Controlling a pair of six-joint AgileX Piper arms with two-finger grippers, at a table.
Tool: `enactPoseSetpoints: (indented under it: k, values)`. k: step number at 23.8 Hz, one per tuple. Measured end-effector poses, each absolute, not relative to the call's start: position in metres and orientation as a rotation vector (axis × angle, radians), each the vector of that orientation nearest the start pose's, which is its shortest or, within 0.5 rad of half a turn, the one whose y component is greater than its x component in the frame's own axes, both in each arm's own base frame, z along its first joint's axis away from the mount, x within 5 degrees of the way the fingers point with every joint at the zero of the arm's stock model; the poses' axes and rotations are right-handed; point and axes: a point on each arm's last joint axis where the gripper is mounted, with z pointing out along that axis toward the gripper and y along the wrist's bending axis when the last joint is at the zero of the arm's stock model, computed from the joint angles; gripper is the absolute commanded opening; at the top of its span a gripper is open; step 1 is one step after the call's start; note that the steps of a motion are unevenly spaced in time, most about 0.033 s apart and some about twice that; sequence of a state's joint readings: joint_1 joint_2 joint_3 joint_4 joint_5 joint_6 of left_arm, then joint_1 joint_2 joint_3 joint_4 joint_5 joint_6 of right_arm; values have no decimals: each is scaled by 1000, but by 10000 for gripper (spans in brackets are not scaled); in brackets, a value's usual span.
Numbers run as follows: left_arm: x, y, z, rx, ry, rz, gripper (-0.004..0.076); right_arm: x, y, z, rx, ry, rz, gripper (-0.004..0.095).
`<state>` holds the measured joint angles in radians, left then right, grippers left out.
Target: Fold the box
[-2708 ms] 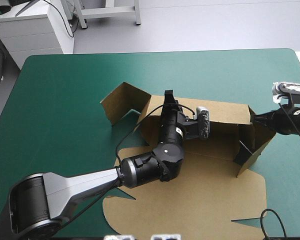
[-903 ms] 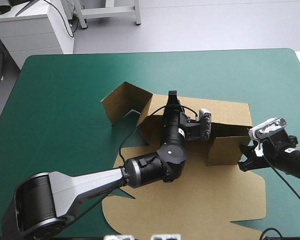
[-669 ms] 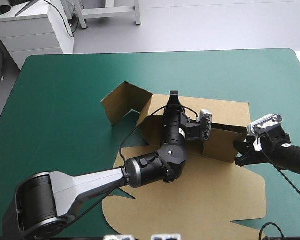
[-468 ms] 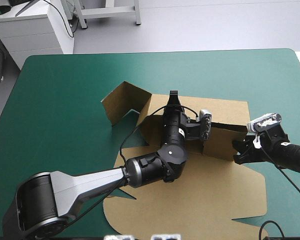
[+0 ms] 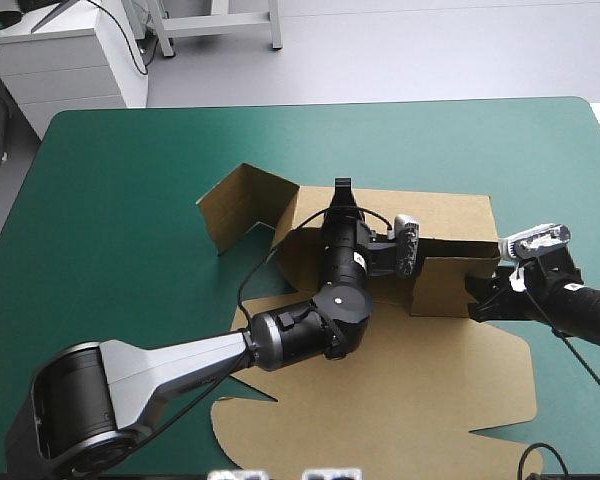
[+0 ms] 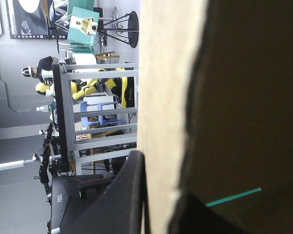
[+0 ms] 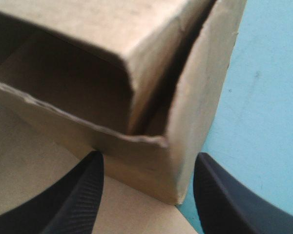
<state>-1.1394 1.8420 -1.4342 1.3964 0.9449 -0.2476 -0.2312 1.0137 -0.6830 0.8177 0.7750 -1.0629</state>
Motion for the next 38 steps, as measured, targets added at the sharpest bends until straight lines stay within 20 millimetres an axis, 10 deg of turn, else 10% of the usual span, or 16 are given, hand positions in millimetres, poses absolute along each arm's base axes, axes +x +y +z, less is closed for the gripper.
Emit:
enactPoseSetpoints:
  k: [15, 20, 33, 38]
  values:
    - [241, -335, 299, 1451, 1379, 896, -8, 215, -1, 280, -382, 2146, 322, 506]
    - [241, -335, 298, 1456, 1374, 893, -8, 230, -5, 271, -331, 2134, 331, -3]
    - [241, -336, 298, 1445, 1376, 875, 8, 233, -7, 270, -393, 2108, 276, 0]
    - [240, -337, 298, 1437, 1384, 847, 204, 234, -8, 270, -345, 2119, 273, 0]
